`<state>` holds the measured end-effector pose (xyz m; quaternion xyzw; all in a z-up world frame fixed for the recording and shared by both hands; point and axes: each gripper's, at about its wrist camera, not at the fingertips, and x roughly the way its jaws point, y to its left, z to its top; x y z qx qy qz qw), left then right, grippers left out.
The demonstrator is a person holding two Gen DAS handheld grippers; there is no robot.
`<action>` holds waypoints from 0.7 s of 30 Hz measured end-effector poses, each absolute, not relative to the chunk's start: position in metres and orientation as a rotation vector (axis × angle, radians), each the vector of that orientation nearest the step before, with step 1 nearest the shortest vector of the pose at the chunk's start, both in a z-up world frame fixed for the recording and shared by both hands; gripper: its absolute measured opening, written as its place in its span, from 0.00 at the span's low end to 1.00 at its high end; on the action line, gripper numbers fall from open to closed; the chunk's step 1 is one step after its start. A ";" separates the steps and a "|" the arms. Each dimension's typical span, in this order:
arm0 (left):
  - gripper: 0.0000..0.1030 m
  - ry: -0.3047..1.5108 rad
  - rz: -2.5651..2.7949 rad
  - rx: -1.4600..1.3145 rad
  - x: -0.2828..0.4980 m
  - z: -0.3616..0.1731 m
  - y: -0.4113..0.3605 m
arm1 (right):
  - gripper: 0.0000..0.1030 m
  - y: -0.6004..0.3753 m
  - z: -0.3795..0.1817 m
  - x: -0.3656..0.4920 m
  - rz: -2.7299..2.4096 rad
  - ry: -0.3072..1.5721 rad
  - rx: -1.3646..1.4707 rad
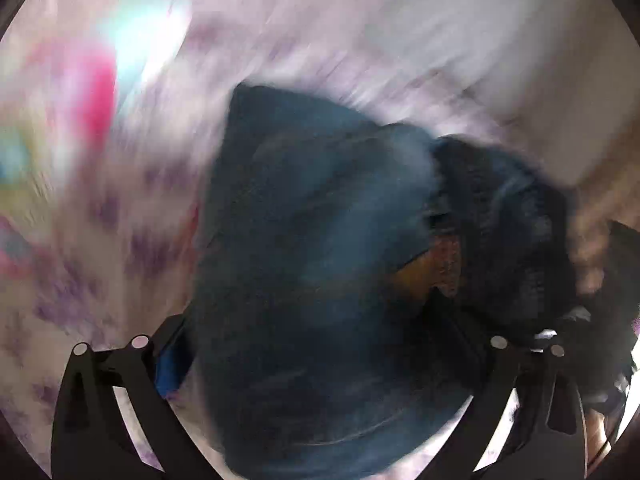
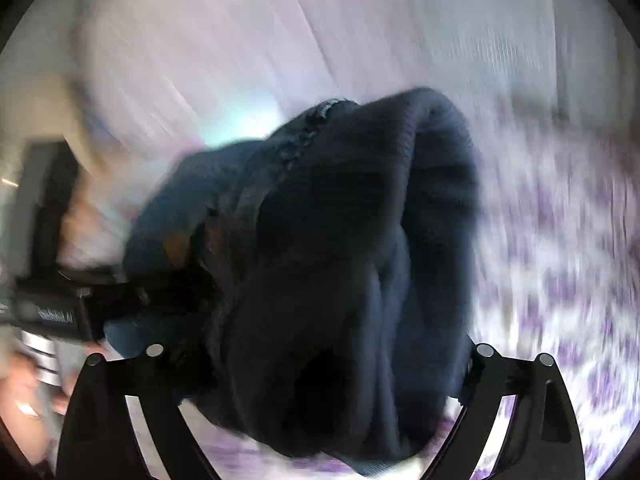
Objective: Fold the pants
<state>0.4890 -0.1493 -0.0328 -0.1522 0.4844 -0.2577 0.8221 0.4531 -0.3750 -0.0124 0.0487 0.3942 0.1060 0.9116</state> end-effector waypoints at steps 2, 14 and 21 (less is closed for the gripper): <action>0.96 0.965 -0.604 -0.445 0.486 -0.028 -0.133 | 0.94 -0.381 0.001 0.444 0.267 0.735 0.196; 0.95 0.665 -0.413 -0.183 0.281 0.075 -0.062 | 0.96 -0.384 0.091 0.241 0.187 0.510 0.023; 0.95 0.537 -0.253 0.061 0.105 0.063 -0.080 | 0.96 -0.342 0.046 0.060 0.195 0.457 -0.076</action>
